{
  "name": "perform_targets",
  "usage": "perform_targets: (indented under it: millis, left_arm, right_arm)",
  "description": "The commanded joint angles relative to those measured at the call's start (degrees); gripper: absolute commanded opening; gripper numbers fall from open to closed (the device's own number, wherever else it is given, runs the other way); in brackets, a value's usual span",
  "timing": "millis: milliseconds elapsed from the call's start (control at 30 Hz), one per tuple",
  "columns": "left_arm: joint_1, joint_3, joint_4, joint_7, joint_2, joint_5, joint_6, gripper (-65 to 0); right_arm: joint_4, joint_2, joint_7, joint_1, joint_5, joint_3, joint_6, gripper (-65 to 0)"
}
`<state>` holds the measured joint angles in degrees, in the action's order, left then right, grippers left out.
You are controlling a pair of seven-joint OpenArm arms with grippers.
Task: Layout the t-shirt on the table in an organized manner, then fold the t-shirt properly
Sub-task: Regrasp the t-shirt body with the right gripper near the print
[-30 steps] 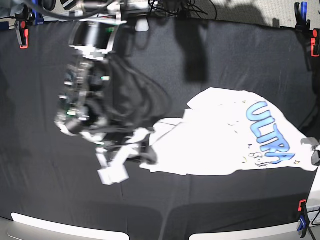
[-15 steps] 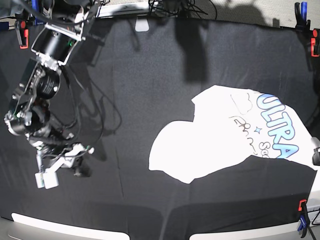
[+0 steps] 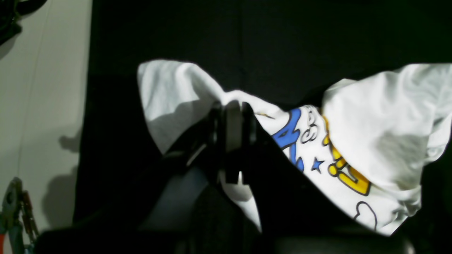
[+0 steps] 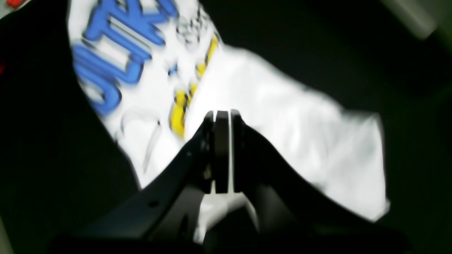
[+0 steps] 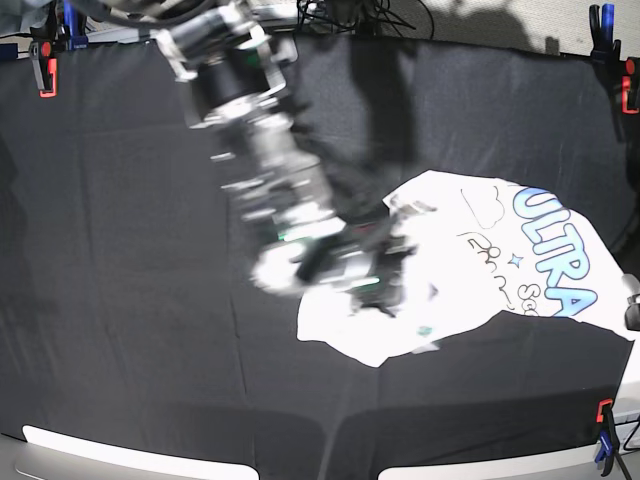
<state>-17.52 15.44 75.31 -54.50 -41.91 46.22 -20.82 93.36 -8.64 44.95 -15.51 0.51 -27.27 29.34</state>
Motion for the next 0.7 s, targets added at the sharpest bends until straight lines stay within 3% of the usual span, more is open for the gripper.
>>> perform_targets:
  millis: [0,100,200,300,367,467,533,667]
  left_arm:
    - [-1.51,0.59,0.90,1.33,-1.62,0.57,0.02,-65.0]
    - [-1.51,0.59,0.90,1.36,-1.62,0.44,0.02,-65.0]
    - [-1.51,0.59,0.90,1.36,-1.62,0.39,0.02,-65.0]
    - [-1.51,0.59,0.90,1.36,-1.62,0.42,0.02,-65.0]
    - [-1.51,0.59,0.90,1.36,-1.62,0.39,0.02,-65.0]
    - [-1.51,0.59,0.90,1.36,-1.62,0.39,0.02,-65.0]
    - [-1.51,0.59,0.90,1.36,-1.62,0.39,0.02,-65.0]
    - [-1.51,0.59,0.90,1.38,-1.62,0.39,0.02,-65.0]
  right_arm:
    - [-0.28,-0.36,-1.95,-1.49,2.32,-1.64,-1.81,-65.0]
    - [-5.44,-0.36,-5.66,-1.62,7.52,-8.37,-5.66,-65.0]
    - [-13.55,-0.36,-9.84,-1.77,14.03,-12.04,-12.39,-65.0]
    - [-20.79,-0.36,-15.10,-2.08,14.27,-12.70,-18.64,-65.0]
    - [-23.52,-0.36,-18.45,-2.05,14.32,-13.11,-18.67,-63.9]
    - [-24.39,-0.36,-19.56,-2.08,14.36,-14.25,-18.64,-39.9]
    - [-24.39,-0.36,-21.35,-2.10,14.32,-14.88,-18.62,-30.9]
    - [-24.39,-0.36,-21.24,-2.05,13.49,-16.90,-18.60,-30.5]
